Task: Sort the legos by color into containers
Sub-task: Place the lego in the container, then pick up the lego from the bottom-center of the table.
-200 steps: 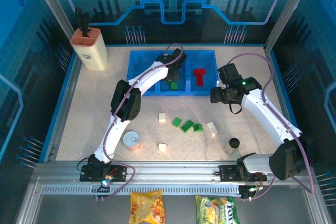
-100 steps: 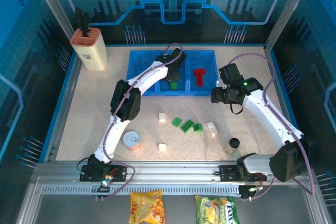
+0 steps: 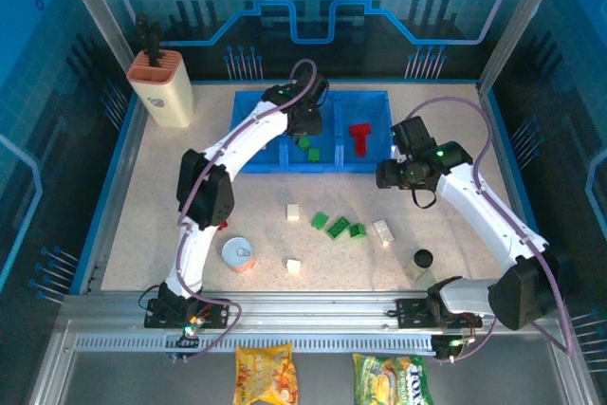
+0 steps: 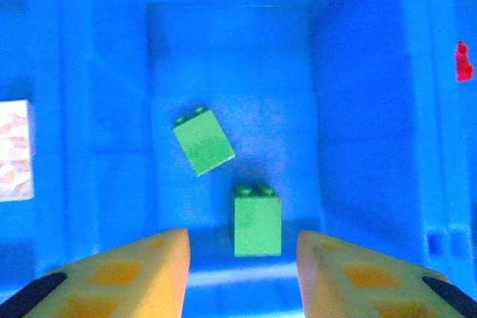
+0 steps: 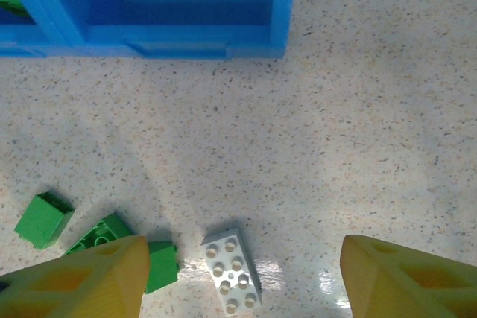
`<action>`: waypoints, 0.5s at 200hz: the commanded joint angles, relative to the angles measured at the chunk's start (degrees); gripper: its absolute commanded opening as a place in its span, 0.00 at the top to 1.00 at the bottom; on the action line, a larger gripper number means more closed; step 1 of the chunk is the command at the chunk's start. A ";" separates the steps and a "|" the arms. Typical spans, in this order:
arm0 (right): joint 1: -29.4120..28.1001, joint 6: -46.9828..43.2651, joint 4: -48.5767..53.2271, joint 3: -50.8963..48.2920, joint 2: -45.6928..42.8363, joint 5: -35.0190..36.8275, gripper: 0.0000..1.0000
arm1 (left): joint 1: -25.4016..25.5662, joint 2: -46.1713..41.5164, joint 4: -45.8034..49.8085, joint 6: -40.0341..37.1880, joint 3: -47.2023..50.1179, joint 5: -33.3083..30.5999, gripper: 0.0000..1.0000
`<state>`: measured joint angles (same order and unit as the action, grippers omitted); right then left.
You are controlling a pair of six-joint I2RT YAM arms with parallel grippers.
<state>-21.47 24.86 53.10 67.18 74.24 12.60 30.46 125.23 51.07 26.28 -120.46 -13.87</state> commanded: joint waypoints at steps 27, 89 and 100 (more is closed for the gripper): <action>-3.40 1.80 0.87 -0.20 1.94 -1.78 0.32 | -2.70 -12.44 -1.23 -3.25 12.84 4.96 0.57; -7.90 1.59 0.72 -0.51 5.69 -2.80 0.33 | -11.47 -26.41 -0.76 -5.72 27.67 13.52 0.57; -8.54 0.55 0.29 -0.69 6.35 -3.95 0.33 | -13.41 -28.30 -0.09 -6.59 29.76 14.41 0.57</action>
<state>-28.36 25.96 53.08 67.16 79.37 10.96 20.43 102.17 49.84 22.61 -94.61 -4.27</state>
